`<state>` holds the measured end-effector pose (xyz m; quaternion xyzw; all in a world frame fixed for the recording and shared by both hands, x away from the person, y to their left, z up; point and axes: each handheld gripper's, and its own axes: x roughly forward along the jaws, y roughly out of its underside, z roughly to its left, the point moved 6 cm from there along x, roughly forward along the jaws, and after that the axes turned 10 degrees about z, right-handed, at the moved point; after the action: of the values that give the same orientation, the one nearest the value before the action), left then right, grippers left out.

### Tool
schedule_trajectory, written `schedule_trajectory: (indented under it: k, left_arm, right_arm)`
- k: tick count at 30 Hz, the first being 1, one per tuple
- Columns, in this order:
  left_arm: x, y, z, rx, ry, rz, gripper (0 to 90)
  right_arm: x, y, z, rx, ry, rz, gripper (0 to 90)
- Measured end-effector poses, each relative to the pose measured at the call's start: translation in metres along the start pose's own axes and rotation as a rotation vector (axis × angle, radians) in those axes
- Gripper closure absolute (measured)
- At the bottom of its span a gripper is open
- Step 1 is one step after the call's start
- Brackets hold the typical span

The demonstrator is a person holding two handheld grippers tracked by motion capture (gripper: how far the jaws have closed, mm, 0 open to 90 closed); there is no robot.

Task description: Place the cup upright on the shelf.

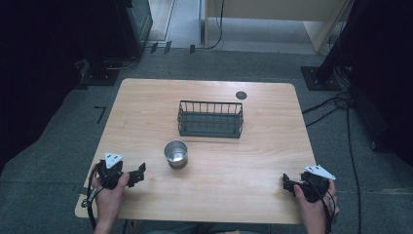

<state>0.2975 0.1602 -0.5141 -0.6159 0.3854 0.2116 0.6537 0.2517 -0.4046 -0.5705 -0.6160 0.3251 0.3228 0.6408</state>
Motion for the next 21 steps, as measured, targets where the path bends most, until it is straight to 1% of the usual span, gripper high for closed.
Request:
schedule_trajectory:
  k: [4,8,10,12,14,18,21]
  left_arm:
    - [-0.009,-0.007,-0.014,0.03,0.034,-0.027,0.0]
    - [-0.01,-0.013,-0.032,0.071,0.065,-0.031,0.0]
    - [-0.009,-0.015,-0.04,0.078,0.077,-0.035,0.0]
    - [-0.007,-0.017,-0.047,0.073,0.093,-0.041,0.0]
    - [-0.003,-0.018,-0.054,0.076,0.108,-0.036,0.0]
    - [0.003,-0.019,-0.069,0.099,0.136,-0.023,0.0]
    - [0.008,-0.021,-0.079,0.109,0.144,-0.019,0.0]
  right_arm:
    - [0.0,0.0,0.0,0.001,0.0,0.0,0.0]
    - [0.0,0.0,0.0,0.001,0.0,0.0,0.0]
    - [0.0,0.0,0.0,0.001,0.0,0.0,0.0]
    - [0.0,0.0,0.0,0.002,-0.001,0.0,0.0]
    - [0.0,0.0,0.0,0.002,-0.001,0.0,0.0]
    - [0.0,0.0,0.0,0.002,-0.001,0.0,0.0]
    - [0.0,0.0,0.0,0.001,-0.001,0.0,0.0]
